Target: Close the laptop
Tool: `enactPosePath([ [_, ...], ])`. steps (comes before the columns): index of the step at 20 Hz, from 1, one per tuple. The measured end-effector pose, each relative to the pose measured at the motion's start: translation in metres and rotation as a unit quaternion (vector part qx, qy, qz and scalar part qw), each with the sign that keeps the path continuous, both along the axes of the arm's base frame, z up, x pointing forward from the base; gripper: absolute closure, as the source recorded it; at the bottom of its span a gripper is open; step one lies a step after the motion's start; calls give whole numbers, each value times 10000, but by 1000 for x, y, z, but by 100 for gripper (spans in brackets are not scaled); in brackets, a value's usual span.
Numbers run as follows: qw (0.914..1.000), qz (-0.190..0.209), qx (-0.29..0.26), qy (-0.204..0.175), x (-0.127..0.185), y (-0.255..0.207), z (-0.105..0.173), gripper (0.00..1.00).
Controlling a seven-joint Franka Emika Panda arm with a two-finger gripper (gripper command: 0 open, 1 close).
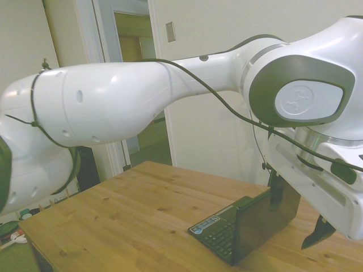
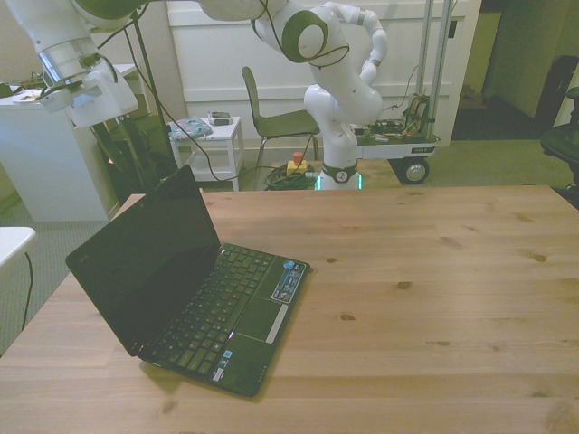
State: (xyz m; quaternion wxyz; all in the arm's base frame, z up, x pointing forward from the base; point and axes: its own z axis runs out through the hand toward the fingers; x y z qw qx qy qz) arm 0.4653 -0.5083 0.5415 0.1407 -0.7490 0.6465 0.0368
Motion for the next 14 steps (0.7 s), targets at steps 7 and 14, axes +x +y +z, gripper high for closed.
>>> enactPosePath([
  [7,9995,-15,-151,271,46,3,-14,100],
  [14,9993,145,-233,259,58,4,-21,100],
])
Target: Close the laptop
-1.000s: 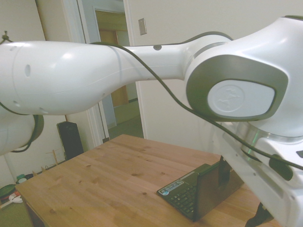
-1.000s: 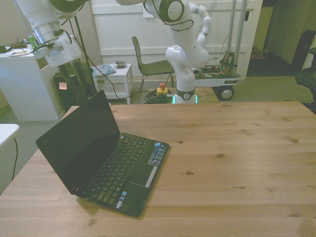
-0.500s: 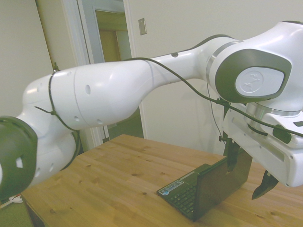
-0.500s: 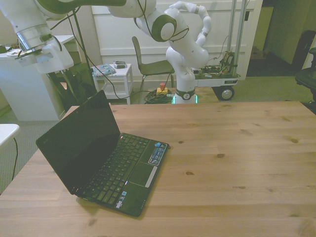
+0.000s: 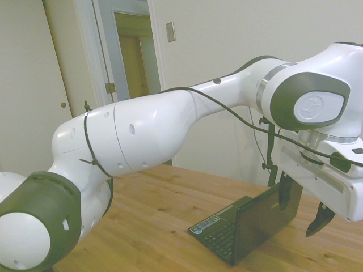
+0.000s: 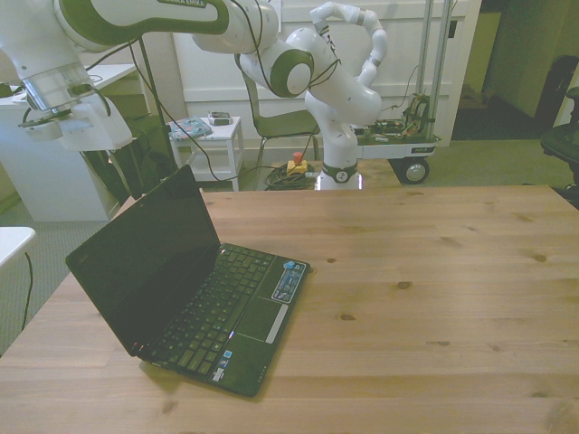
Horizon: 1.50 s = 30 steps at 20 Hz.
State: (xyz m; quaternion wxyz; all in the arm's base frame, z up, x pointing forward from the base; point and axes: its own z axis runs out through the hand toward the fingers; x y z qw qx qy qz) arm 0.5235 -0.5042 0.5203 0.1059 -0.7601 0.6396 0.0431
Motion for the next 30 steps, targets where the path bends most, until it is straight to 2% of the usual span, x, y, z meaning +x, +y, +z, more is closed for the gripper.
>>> enactPosePath([
  [17,9996,262,-95,-60,28,16,-8,100],
  [25,9979,622,-186,32,63,57,-11,100],
  [30,9950,909,-425,-18,92,94,-5,100],
])
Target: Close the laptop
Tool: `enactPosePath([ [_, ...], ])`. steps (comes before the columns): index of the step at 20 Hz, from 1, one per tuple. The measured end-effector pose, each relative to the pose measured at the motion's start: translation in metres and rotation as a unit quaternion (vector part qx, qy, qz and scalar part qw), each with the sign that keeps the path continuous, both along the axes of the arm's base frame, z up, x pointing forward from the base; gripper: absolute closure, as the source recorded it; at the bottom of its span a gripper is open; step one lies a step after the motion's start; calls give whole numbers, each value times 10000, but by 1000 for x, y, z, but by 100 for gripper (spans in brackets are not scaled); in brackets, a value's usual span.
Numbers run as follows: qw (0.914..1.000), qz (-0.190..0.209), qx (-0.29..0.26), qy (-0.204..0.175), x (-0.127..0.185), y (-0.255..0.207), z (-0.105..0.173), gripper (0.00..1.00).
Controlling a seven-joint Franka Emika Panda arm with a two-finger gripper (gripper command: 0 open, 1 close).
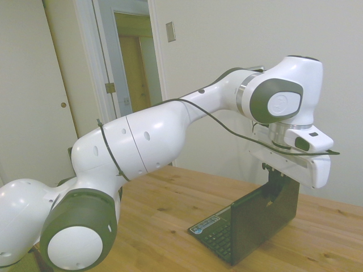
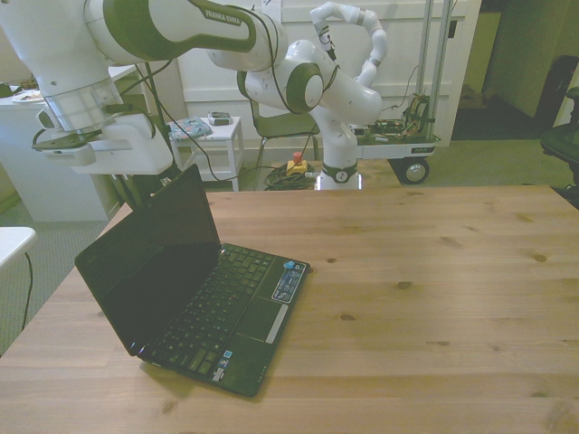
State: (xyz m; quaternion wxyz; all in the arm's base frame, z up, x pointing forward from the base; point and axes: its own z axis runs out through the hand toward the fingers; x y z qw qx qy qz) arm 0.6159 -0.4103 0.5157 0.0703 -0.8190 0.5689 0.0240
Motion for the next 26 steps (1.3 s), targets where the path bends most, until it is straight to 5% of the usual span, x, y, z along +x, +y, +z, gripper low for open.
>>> enactPosePath([
  [8,9977,614,-237,173,63,105,-11,100],
  [19,9952,554,-337,729,93,110,-124,100],
  [22,9955,584,-364,655,94,111,-117,100],
  [26,9952,871,-398,225,87,114,-59,100],
])
